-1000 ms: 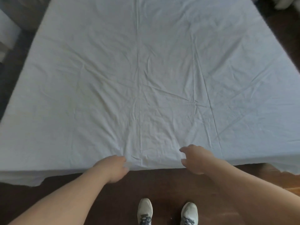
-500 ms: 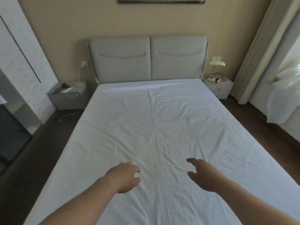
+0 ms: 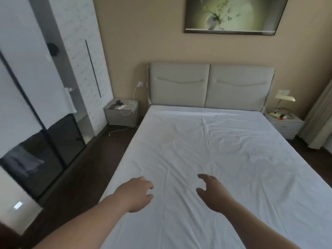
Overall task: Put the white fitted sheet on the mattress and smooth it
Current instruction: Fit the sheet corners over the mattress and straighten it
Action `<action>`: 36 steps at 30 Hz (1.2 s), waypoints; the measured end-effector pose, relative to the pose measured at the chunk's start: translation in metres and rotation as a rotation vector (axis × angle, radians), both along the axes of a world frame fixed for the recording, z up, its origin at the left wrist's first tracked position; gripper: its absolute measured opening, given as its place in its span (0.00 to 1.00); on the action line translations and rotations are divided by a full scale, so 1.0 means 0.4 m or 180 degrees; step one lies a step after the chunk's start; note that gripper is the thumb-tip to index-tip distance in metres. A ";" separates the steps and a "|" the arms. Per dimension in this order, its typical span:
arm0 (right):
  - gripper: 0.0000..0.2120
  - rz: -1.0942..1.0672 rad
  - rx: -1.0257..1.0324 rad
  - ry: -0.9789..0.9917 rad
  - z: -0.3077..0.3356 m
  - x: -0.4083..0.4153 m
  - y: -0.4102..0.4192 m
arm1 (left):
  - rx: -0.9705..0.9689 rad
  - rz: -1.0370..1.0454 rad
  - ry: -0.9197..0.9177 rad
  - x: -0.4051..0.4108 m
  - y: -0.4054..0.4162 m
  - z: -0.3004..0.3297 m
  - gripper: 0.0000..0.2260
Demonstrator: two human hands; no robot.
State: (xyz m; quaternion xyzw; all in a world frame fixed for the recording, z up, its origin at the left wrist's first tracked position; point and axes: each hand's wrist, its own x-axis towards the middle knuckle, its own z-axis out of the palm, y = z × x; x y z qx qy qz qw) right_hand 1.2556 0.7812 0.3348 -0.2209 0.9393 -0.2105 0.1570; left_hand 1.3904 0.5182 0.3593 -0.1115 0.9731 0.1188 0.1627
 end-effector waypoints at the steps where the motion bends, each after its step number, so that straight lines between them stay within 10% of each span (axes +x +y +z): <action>1: 0.29 0.0062 -0.0015 -0.0036 -0.011 0.025 -0.038 | -0.0005 0.0069 -0.0039 0.058 -0.027 -0.012 0.22; 19: 0.28 -0.0394 0.0332 -0.0485 -0.190 0.488 -0.739 | 0.0410 -0.0013 -0.0429 0.476 -0.758 -0.161 0.23; 36: 0.27 -0.1283 0.0084 -0.1158 -0.369 0.349 -1.089 | 0.0263 -0.0758 -0.0671 0.183 -1.102 -0.190 0.18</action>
